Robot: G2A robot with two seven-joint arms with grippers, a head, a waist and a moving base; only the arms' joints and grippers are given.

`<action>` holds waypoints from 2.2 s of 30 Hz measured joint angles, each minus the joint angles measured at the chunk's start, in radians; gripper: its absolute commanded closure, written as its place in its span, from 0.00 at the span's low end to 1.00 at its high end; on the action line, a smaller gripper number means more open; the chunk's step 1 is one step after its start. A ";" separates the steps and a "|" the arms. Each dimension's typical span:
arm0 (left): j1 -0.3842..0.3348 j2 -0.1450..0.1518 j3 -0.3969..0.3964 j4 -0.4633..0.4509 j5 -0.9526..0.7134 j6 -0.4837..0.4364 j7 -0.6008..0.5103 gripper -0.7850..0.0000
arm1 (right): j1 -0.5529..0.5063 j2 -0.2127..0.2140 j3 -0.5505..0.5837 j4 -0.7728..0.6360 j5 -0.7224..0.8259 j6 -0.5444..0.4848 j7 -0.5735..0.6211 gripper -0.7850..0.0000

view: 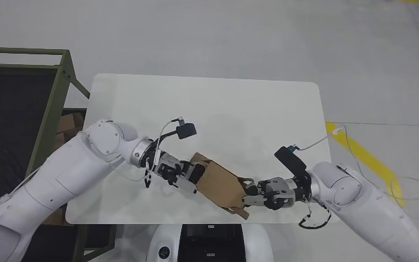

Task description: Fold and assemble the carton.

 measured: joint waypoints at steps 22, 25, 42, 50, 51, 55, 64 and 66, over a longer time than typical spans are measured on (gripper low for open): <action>-0.014 -0.052 0.027 0.035 -0.121 -0.010 0.010 0.00 | 0.013 -0.004 -0.012 0.003 -0.009 0.000 0.000 1.00; -0.008 -0.060 0.019 0.037 -0.124 0.006 -0.006 0.00 | 0.013 -0.004 -0.013 0.003 -0.010 0.000 0.000 1.00; 0.032 -0.116 -0.038 0.053 -0.133 0.082 -0.082 0.00 | 0.017 -0.003 -0.021 0.001 -0.018 0.000 0.000 1.00; 0.050 -0.140 -0.066 0.052 -0.114 0.111 -0.112 0.09 | 0.021 -0.003 -0.026 0.000 -0.016 0.000 0.000 1.00; 0.052 -0.142 -0.068 0.053 -0.112 0.114 -0.114 0.11 | 0.021 -0.003 -0.026 0.000 -0.016 0.000 0.000 1.00; 0.059 -0.153 -0.079 0.061 -0.104 0.123 -0.124 0.16 | 0.019 -0.001 -0.023 -0.001 -0.013 0.000 0.000 1.00; 0.070 -0.173 -0.107 0.084 -0.096 0.153 -0.154 0.34 | 0.012 0.002 -0.016 -0.006 -0.015 0.000 0.000 1.00; 0.073 -0.176 -0.112 0.087 -0.094 0.160 -0.160 0.42 | 0.011 0.003 -0.016 -0.006 -0.017 0.000 0.000 1.00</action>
